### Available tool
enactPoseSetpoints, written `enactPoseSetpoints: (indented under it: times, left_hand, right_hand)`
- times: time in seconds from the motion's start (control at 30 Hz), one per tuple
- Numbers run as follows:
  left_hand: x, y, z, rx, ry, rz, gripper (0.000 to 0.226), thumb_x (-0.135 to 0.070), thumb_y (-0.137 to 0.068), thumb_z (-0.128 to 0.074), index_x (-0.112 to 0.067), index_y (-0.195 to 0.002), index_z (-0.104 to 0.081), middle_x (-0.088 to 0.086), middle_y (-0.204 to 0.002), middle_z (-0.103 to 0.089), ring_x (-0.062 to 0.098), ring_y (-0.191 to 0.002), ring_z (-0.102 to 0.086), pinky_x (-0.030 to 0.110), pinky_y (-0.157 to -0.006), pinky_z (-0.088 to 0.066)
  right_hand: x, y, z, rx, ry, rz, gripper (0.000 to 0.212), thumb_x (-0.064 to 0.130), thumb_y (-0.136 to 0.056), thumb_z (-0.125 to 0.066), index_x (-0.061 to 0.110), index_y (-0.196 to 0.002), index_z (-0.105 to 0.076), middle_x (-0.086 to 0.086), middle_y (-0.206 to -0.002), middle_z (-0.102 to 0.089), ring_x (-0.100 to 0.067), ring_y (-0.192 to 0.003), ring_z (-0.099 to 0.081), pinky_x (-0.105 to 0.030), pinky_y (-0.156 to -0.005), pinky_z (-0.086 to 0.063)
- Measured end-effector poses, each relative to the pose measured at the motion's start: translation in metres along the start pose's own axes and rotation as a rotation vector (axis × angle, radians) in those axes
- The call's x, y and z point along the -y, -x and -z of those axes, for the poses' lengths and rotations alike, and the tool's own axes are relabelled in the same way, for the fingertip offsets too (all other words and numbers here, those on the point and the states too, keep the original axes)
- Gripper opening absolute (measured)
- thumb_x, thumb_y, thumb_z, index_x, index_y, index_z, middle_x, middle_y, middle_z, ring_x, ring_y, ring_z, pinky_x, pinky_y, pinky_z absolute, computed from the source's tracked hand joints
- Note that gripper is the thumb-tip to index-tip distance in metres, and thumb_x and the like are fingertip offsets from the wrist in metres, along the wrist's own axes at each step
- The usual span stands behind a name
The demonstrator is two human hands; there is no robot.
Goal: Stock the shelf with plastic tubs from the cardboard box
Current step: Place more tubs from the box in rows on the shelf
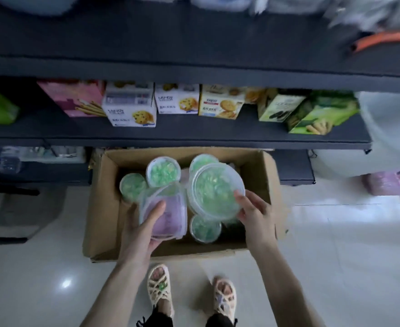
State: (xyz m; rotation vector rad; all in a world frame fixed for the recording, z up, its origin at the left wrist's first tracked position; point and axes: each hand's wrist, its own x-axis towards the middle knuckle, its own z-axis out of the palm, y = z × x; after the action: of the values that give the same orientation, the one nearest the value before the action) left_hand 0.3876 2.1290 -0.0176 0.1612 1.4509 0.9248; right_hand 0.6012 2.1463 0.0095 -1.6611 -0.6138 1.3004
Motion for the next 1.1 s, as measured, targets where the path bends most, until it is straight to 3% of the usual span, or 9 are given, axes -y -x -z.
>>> enactPoseSetpoints:
  times: [0.2, 0.37, 0.47, 0.53, 0.63, 0.8, 0.93, 1.03, 1.1]
  left_hand:
    - [-0.038, 0.11, -0.117, 0.255, 0.141, -0.161, 0.073, -0.047, -0.056, -0.082, -0.021, -0.121, -0.059, 0.007, -0.111, -0.069, 0.023, -0.098, -0.067, 0.033, -0.064, -0.056]
    - [-0.036, 0.204, -0.237, 0.318, 0.198, -0.34, 0.064, -0.048, -0.061, -0.076, -0.019, -0.116, -0.058, 0.008, -0.098, -0.066, 0.022, -0.087, -0.065, 0.029, -0.057, -0.054]
    - [-0.041, 0.252, -0.299, 0.429, 0.229, -0.401, 0.055, -0.044, -0.062, -0.074, -0.018, -0.11, -0.06, 0.006, -0.089, -0.067, 0.023, -0.085, -0.065, 0.039, -0.071, -0.056]
    - [-0.053, 0.276, -0.334, 0.499, 0.236, -0.46, 0.065, -0.041, -0.063, -0.076, -0.016, -0.119, -0.056, 0.01, -0.099, -0.065, 0.027, -0.093, -0.063, 0.043, -0.077, -0.055]
    - [-0.08, 0.298, -0.382, 0.55, 0.18, -0.566, 0.075, -0.042, -0.064, -0.076, -0.013, -0.127, -0.048, 0.015, -0.108, -0.06, 0.031, -0.1, -0.06, 0.044, -0.083, -0.053]
    - [-0.133, 0.31, -0.464, 0.508, 0.144, -0.749, 0.036, -0.044, -0.069, -0.072, -0.02, -0.093, -0.063, -0.003, -0.075, -0.067, 0.012, -0.068, -0.064, 0.03, -0.066, -0.047]
    - [-0.174, 0.299, -0.516, 0.497, 0.201, -0.767, 0.074, -0.054, -0.057, -0.078, -0.016, -0.117, -0.058, 0.005, -0.104, -0.07, 0.019, -0.095, -0.067, 0.038, -0.085, -0.051]
    - [-0.204, 0.283, -0.554, 0.409, 0.186, -0.84, 0.096, -0.061, -0.044, -0.081, -0.014, -0.122, -0.05, 0.006, -0.109, -0.068, 0.017, -0.096, -0.067, 0.036, -0.079, -0.054]
    - [-0.222, 0.271, -0.577, 0.343, 0.179, -0.885, 0.097, -0.059, -0.045, -0.082, -0.019, -0.122, -0.039, -0.001, -0.109, -0.062, 0.012, -0.095, -0.064, 0.034, -0.074, -0.055]
  right_hand:
    - [0.132, 0.035, 0.104, -0.003, -0.065, 0.191, 0.015, 0.016, -0.089, -0.061, 0.006, -0.081, -0.069, 0.006, -0.065, -0.069, -0.004, -0.062, -0.063, -0.017, -0.054, -0.049]
    - [0.23, 0.055, 0.221, 0.005, -0.028, 0.391, 0.018, 0.02, -0.092, -0.057, 0.012, -0.08, -0.069, -0.005, -0.076, -0.065, -0.014, -0.068, -0.058, -0.022, -0.056, -0.048]
    - [0.284, 0.064, 0.275, -0.011, -0.027, 0.484, 0.023, 0.02, -0.093, -0.055, 0.01, -0.077, -0.066, -0.006, -0.073, -0.061, -0.016, -0.065, -0.054, -0.025, -0.057, -0.044]
    - [0.321, 0.066, 0.303, -0.002, -0.07, 0.525, 0.021, 0.018, -0.094, -0.054, 0.009, -0.078, -0.066, -0.006, -0.075, -0.063, -0.015, -0.065, -0.058, -0.025, -0.057, -0.048]
    - [0.373, 0.056, 0.333, -0.022, -0.114, 0.611, 0.021, 0.017, -0.093, -0.055, 0.009, -0.077, -0.065, 0.008, -0.056, -0.065, -0.004, -0.052, -0.06, -0.017, -0.048, -0.047]
    - [0.446, 0.02, 0.361, -0.102, -0.154, 0.697, 0.021, 0.018, -0.089, -0.06, 0.009, -0.071, -0.066, 0.007, -0.046, -0.054, -0.007, -0.045, -0.05, -0.019, -0.046, -0.045]
    - [0.497, -0.021, 0.368, -0.115, -0.161, 0.752, 0.019, 0.019, -0.089, -0.062, 0.002, -0.081, -0.068, 0.003, -0.054, -0.061, -0.008, -0.048, -0.057, -0.019, -0.045, -0.047]
    - [0.531, -0.059, 0.369, -0.16, -0.137, 0.758, 0.022, 0.024, -0.087, -0.063, 0.003, -0.084, -0.068, -0.001, -0.059, -0.059, -0.017, -0.058, -0.057, -0.025, -0.05, -0.05]
    - [0.548, -0.085, 0.368, -0.179, -0.113, 0.748, 0.019, 0.027, -0.086, -0.064, 0.01, -0.079, -0.067, -0.001, -0.063, -0.062, -0.019, -0.063, -0.061, -0.031, -0.059, -0.055]
